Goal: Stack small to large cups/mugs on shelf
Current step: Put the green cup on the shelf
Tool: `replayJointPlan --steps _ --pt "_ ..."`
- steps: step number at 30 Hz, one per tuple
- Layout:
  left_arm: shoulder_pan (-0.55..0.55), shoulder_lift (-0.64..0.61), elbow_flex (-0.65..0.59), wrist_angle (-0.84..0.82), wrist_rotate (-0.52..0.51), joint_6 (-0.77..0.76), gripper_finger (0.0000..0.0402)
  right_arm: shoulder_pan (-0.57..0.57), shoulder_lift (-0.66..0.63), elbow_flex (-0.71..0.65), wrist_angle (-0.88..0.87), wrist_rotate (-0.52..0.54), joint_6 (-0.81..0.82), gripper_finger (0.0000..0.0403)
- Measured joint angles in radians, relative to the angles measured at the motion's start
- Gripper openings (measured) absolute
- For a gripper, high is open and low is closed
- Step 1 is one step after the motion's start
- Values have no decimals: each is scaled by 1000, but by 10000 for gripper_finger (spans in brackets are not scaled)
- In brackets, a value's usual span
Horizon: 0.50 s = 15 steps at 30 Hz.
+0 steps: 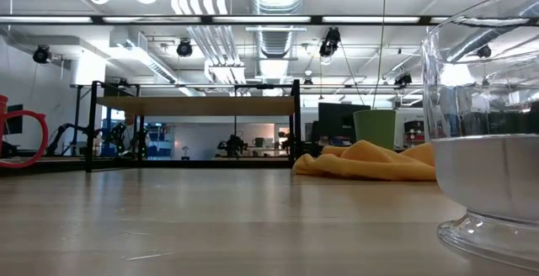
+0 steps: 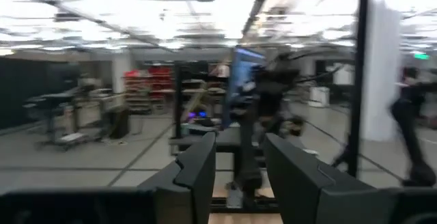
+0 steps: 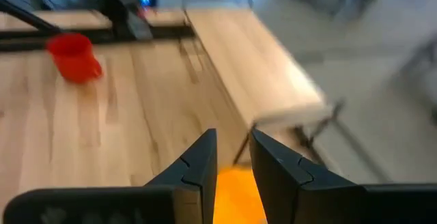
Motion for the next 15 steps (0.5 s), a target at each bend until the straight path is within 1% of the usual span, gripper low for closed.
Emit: replayJointPlan --steps 2,4,6,7,9,10,12,15 --pt "0 2 12 -1 7 -14 112 -33 28 1 -106 8 161 82" --pt "0 4 30 -2 6 -26 112 -70 51 22 -253 12 315 82" --pt "0 18 61 -24 6 -25 112 -110 67 47 -393 16 408 82" --pt "0 24 82 -46 6 -23 112 -129 72 57 -436 20 430 82" --pt "0 41 127 -102 6 -2 112 -173 80 65 -455 27 433 82" --pt "0 50 150 -135 6 21 112 -195 82 66 -445 26 411 82" --pt "0 71 203 -218 5 78 112 -241 90 66 -418 6 322 82" --pt "0 111 284 -339 5 162 112 -314 109 62 -416 -58 179 82"
